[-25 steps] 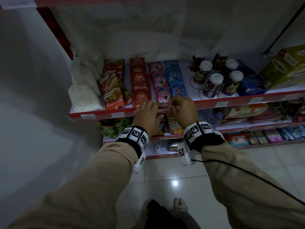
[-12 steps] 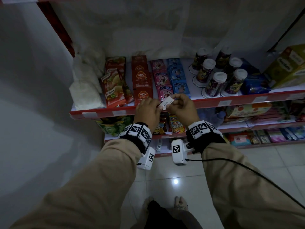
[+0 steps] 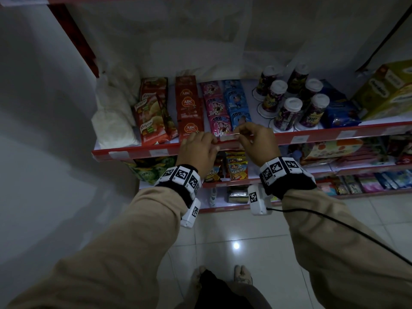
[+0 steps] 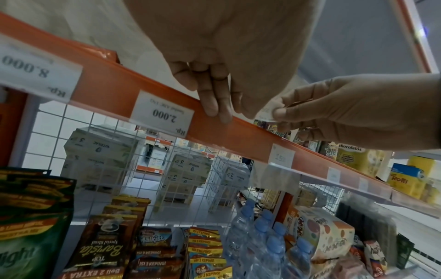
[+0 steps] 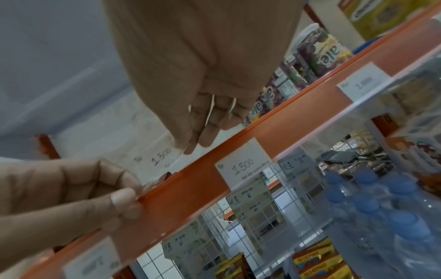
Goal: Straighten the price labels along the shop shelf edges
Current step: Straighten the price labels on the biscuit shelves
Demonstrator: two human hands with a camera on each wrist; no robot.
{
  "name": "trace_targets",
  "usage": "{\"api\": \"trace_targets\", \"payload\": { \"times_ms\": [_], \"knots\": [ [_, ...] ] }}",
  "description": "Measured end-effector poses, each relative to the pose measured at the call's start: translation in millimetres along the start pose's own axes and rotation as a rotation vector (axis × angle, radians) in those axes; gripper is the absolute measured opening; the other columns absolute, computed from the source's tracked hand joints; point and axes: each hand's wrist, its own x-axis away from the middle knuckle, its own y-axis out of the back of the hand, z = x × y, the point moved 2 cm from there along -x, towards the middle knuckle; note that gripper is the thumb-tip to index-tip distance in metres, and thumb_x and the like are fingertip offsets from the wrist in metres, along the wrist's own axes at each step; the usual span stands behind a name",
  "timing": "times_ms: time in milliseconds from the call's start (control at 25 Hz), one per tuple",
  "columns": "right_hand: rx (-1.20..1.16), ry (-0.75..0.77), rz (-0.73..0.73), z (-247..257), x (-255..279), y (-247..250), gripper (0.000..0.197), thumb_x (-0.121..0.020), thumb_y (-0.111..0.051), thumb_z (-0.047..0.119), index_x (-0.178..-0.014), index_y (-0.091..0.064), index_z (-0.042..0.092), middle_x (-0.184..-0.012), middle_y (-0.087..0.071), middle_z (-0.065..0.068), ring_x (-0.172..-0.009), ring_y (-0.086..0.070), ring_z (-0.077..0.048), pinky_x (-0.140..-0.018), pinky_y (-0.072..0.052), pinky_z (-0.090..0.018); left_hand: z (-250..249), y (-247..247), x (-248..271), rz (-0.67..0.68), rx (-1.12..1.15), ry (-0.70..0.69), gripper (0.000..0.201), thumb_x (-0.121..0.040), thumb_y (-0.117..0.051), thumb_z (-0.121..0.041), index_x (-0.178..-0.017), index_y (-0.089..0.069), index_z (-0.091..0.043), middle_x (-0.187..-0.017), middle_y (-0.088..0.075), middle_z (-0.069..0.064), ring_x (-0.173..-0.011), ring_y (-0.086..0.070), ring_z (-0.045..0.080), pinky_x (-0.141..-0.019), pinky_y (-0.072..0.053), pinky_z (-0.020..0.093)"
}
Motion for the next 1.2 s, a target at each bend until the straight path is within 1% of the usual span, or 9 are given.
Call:
{"api": "trace_targets", "payload": {
  "times_ms": [120, 200, 280, 360, 560, 720, 880, 1080, 1200],
  "knots": [
    [0.034, 0.041, -0.040, 0, -1, -1, 0.008, -0.085, -0.066, 0.010, -0.092, -0.070, 0.010, -0.092, -0.067, -0.010, -0.090, -0.059, -0.029, -0.077, -0.048, -0.036, -1, 0, 0, -0.010, 0.022, 0.006, 0.023, -0.093, -0.050, -0.031, -0.112, -0.054, -0.018, -0.110, -0.059, 0.001, -0.107, -0.047, 0.023, -0.091, -0.036, 0.039],
    [0.096, 0.054, -0.030, -3, 1, -5, 0.010, -0.084, -0.067, 0.010, -0.094, -0.070, 0.010, -0.094, -0.065, -0.012, -0.094, -0.054, -0.033, -0.077, -0.041, -0.032, -2, -1, 0, -0.011, 0.028, 0.009, 0.025, -0.094, -0.048, -0.028, -0.116, -0.053, -0.018, -0.110, -0.060, 0.002, -0.107, -0.048, 0.025, -0.090, -0.037, 0.040],
    [0.119, 0.048, -0.020, -6, 4, -9, 0.013, -0.083, -0.066, 0.008, -0.095, -0.071, 0.010, -0.094, -0.064, -0.013, -0.095, -0.051, -0.033, -0.075, -0.035, -0.030, -2, -3, 0, -0.006, -0.014, 0.003, 0.028, -0.095, -0.045, -0.025, -0.122, -0.052, -0.020, -0.110, -0.057, 0.004, -0.107, -0.047, 0.026, -0.090, -0.037, 0.040],
    [0.151, 0.050, 0.001, -7, 6, -12, 0.016, -0.082, -0.064, 0.005, -0.096, -0.071, 0.009, -0.095, -0.063, -0.015, -0.096, -0.050, -0.033, -0.077, -0.037, -0.033, -3, -5, 0, 0.004, -0.074, -0.010, 0.028, -0.096, -0.044, -0.026, -0.123, -0.053, -0.023, -0.109, -0.054, 0.005, -0.106, -0.045, 0.027, -0.088, -0.037, 0.040],
    [0.290, 0.075, 0.097, -7, 7, -12, 0.021, -0.082, -0.061, 0.009, -0.102, -0.068, 0.010, -0.102, -0.062, -0.014, -0.098, -0.049, -0.034, -0.082, -0.042, -0.044, -6, -8, -2, -0.019, -0.187, 0.025, 0.023, -0.096, -0.044, -0.033, -0.113, -0.058, -0.027, -0.105, -0.054, 0.002, -0.104, -0.046, 0.026, -0.088, -0.031, 0.040],
    [0.421, 0.138, 0.166, -6, 8, -10, 0.019, -0.085, -0.061, 0.013, -0.102, -0.067, 0.010, -0.105, -0.061, -0.014, -0.101, -0.049, -0.035, -0.082, -0.042, -0.043, -11, -10, -3, -0.021, -0.262, 0.023, 0.021, -0.095, -0.046, -0.030, -0.110, -0.060, -0.026, -0.102, -0.053, 0.002, -0.101, -0.045, 0.027, -0.085, -0.031, 0.040],
    [0.527, 0.159, 0.188, -6, 8, -12, 0.019, -0.089, -0.056, 0.015, -0.102, -0.068, 0.008, -0.106, -0.060, -0.015, -0.102, -0.049, -0.035, -0.079, -0.044, -0.044, -12, -12, -2, -0.003, -0.299, 0.030, 0.024, -0.097, -0.042, -0.027, -0.114, -0.058, -0.025, -0.107, -0.050, 0.003, -0.104, -0.042, 0.026, -0.084, -0.029, 0.039],
    [0.617, 0.211, 0.188, -6, 12, -14, 0.021, -0.086, -0.058, 0.011, -0.105, -0.063, 0.005, -0.104, -0.059, -0.019, -0.098, -0.050, -0.037, -0.071, -0.044, -0.043, -13, -11, -2, 0.018, -0.296, 0.033, 0.023, -0.097, -0.043, -0.026, -0.113, -0.058, -0.024, -0.108, -0.050, 0.004, -0.106, -0.042, 0.027, -0.085, -0.030, 0.039],
    [0.620, 0.209, 0.196, -7, 12, -15, 0.021, -0.085, -0.057, 0.010, -0.103, -0.065, 0.004, -0.104, -0.059, -0.019, -0.098, -0.050, -0.038, -0.072, -0.045, -0.043, -14, -10, -2, 0.027, -0.301, 0.026, 0.023, -0.097, -0.043, -0.025, -0.114, -0.058, -0.025, -0.109, -0.050, 0.004, -0.106, -0.042, 0.027, -0.086, -0.030, 0.039]
  ]
}}
